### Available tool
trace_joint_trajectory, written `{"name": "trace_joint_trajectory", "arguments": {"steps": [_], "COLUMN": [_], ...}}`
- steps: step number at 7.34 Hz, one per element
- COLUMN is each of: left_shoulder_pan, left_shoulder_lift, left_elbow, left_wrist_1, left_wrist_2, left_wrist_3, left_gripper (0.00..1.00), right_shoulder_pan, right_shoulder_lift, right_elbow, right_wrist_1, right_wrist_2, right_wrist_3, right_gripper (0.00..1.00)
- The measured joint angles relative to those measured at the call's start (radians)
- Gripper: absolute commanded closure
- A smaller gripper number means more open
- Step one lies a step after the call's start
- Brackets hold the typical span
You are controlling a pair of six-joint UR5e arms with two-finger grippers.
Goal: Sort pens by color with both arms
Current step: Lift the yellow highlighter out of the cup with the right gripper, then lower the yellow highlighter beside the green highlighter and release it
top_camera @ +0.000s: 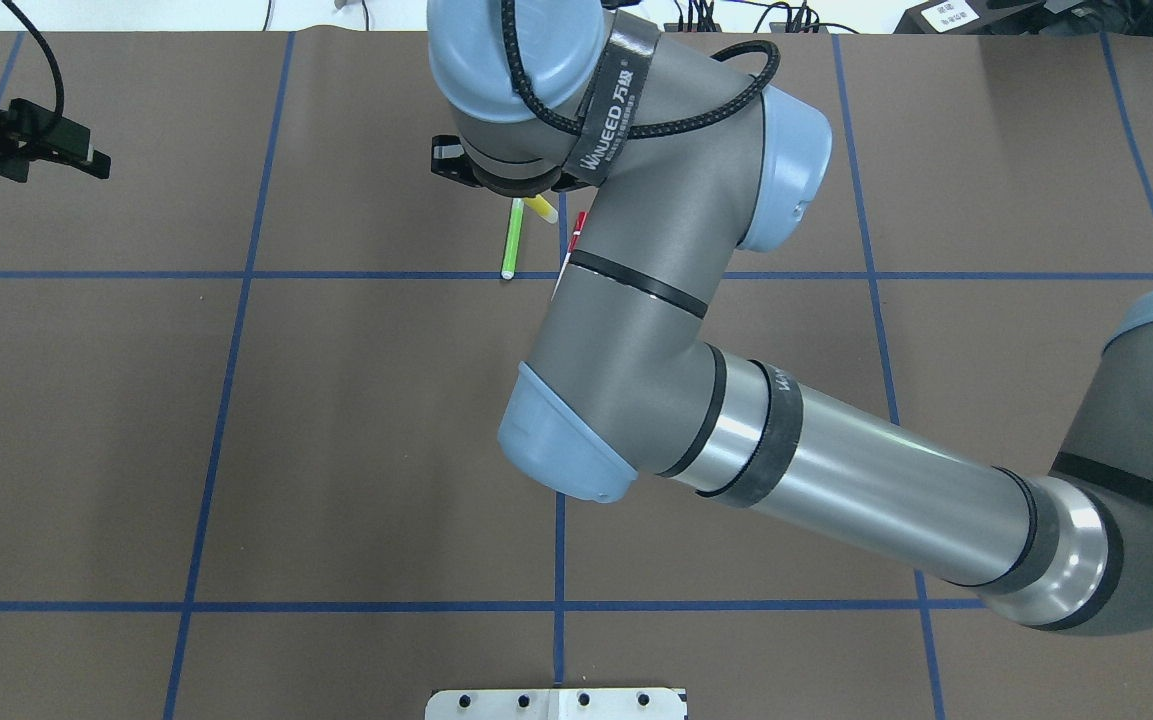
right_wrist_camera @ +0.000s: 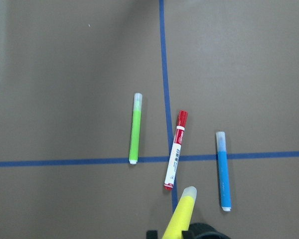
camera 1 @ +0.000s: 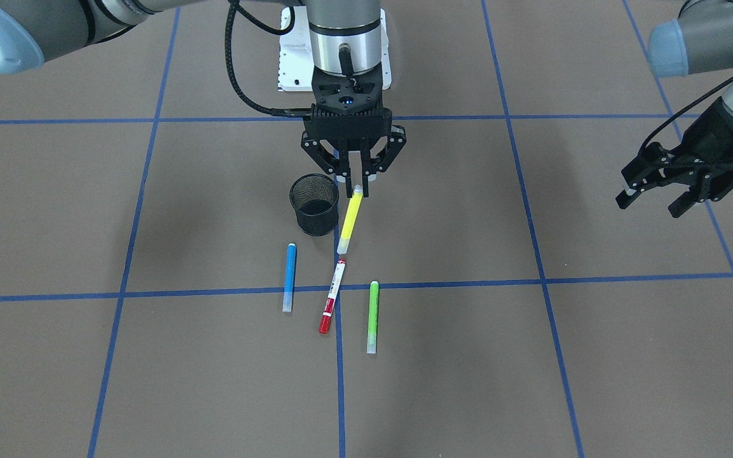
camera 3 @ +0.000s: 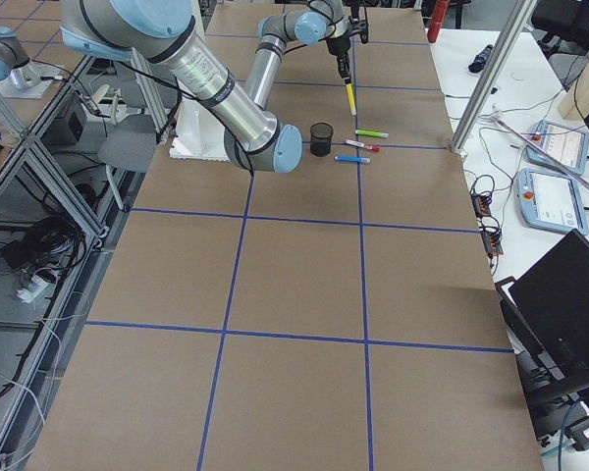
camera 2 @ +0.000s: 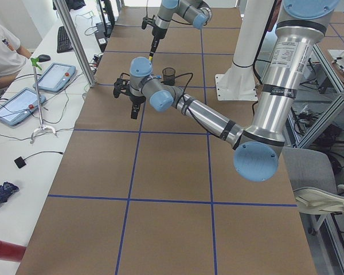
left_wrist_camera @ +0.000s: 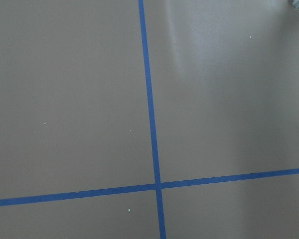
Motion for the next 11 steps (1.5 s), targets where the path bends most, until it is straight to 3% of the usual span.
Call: {"name": "trace_joint_trajectory", "arguments": {"steps": [5, 9, 11], "left_shoulder_pan": [0.0, 0.003, 0.005], "left_shoulder_lift": [0.002, 0.003, 0.003], "left_elbow": [0.005, 0.014, 0.02], "left_wrist_1": [0.0, 0.0, 0.0], "left_wrist_2": [0.0, 0.004, 0.006], "left_wrist_3": [0.001, 0.001, 0.001], "left_gripper": [0.01, 0.01, 0.01], "right_shoulder_pan": [-0.117, -0.139, -0.159], "right_shoulder_lift": [0.017, 0.107, 0.12], "right_elbow": [-0.241, -0.508, -0.588], "right_wrist_1": [0.325, 0.485, 0.526], "right_wrist_2": [-0.372, -0.451, -0.46], "right_wrist_3": [-0.254, -0.357, -0.393], "right_gripper": [1.0, 1.0, 1.0]}}
